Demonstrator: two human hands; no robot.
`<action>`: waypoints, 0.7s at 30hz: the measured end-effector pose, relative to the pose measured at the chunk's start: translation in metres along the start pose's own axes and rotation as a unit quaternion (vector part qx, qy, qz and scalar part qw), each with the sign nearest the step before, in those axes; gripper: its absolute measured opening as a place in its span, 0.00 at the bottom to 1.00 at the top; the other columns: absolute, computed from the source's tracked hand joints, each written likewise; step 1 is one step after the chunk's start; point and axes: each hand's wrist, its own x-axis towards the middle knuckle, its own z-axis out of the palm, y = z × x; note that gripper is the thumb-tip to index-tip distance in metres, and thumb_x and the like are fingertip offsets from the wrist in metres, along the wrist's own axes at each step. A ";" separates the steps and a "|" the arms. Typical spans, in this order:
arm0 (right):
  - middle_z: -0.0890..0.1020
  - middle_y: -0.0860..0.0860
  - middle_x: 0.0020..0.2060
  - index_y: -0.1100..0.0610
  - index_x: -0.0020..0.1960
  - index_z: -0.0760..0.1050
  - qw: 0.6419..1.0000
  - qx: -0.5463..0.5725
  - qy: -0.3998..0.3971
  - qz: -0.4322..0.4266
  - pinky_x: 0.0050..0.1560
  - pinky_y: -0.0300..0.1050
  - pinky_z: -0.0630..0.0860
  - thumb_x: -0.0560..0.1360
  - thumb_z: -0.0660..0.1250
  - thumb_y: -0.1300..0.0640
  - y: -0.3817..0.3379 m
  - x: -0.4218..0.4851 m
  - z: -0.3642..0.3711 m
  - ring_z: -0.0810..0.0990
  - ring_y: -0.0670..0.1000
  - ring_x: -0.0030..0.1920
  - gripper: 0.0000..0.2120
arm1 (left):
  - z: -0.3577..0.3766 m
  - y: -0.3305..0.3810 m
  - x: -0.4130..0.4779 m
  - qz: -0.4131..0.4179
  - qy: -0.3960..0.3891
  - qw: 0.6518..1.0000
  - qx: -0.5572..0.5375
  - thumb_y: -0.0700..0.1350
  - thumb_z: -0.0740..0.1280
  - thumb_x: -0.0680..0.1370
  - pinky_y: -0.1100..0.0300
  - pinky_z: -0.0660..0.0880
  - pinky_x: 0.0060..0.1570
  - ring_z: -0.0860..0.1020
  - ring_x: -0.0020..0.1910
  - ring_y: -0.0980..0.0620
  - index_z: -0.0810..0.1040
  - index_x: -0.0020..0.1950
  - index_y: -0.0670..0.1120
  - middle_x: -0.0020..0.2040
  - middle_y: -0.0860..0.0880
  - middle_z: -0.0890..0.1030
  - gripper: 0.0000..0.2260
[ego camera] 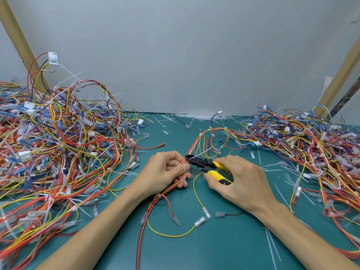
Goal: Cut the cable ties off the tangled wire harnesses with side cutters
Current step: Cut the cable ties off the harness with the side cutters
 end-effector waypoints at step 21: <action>0.74 0.45 0.31 0.46 0.44 0.78 1.000 -0.014 -0.018 0.001 0.33 0.46 0.73 0.68 0.64 0.35 -0.001 0.000 -0.001 0.75 0.48 0.35 0.16 | 0.001 0.000 0.000 -0.003 0.004 1.000 0.030 0.40 0.69 0.78 0.58 0.79 0.34 0.83 0.32 0.43 0.74 0.44 0.40 0.38 0.41 0.85 0.06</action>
